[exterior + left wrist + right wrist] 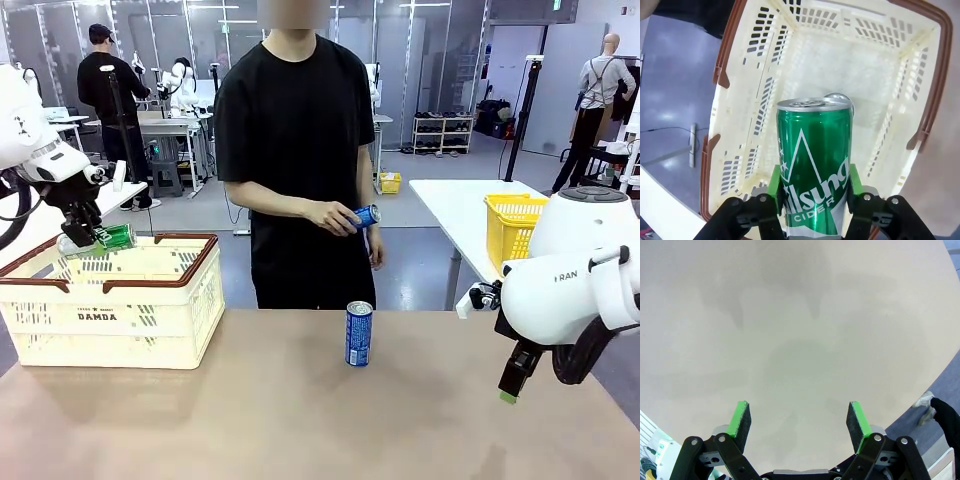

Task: Place the drinks into the Shopping basket.
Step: Pick up one drink and place it into the Shopping basket.

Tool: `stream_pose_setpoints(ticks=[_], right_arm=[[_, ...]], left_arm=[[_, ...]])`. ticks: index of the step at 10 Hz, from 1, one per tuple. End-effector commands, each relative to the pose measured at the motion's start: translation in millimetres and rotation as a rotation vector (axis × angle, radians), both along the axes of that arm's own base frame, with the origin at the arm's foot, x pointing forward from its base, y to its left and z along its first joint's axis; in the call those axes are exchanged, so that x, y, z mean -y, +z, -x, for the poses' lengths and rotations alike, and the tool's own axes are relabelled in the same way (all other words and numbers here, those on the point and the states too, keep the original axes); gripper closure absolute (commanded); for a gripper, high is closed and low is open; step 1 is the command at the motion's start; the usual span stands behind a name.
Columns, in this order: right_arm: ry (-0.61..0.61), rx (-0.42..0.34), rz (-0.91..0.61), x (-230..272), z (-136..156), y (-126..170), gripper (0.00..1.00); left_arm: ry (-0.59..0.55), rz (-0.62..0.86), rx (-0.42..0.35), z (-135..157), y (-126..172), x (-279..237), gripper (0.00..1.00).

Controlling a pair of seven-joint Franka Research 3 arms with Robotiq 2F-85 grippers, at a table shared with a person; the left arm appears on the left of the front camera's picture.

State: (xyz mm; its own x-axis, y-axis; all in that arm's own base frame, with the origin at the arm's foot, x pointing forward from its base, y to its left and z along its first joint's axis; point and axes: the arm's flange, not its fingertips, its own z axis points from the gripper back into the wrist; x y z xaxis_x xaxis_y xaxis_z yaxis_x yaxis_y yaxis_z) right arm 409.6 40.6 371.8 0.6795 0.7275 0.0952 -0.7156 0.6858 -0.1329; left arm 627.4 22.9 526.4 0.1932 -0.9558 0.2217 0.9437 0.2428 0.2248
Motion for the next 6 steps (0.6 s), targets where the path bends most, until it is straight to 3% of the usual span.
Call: stream_pose_setpoints(ticks=[1, 2, 3, 6], right_arm=[[-0.001, -0.001, 0.003, 0.2, 0.3, 0.6, 0.04], [-0.001, -0.001, 0.003, 0.2, 0.3, 0.6, 0.04], [-0.001, -0.001, 0.003, 0.2, 0.3, 0.6, 0.04], [-0.001, -0.001, 0.003, 0.2, 0.3, 0.6, 0.04]], left_arm=[[0.006, 0.012, 0.007, 5.7, 4.9, -0.3, 0.42], [0.000, 0.000, 0.000, 0.0, 0.0, 0.0, 0.42], [-0.088, 0.032, 0.002, -13.1, 0.4, -8.5, 0.42], [-0.168, -0.106, -0.079, -54.0, -11.7, -30.9, 0.42]])
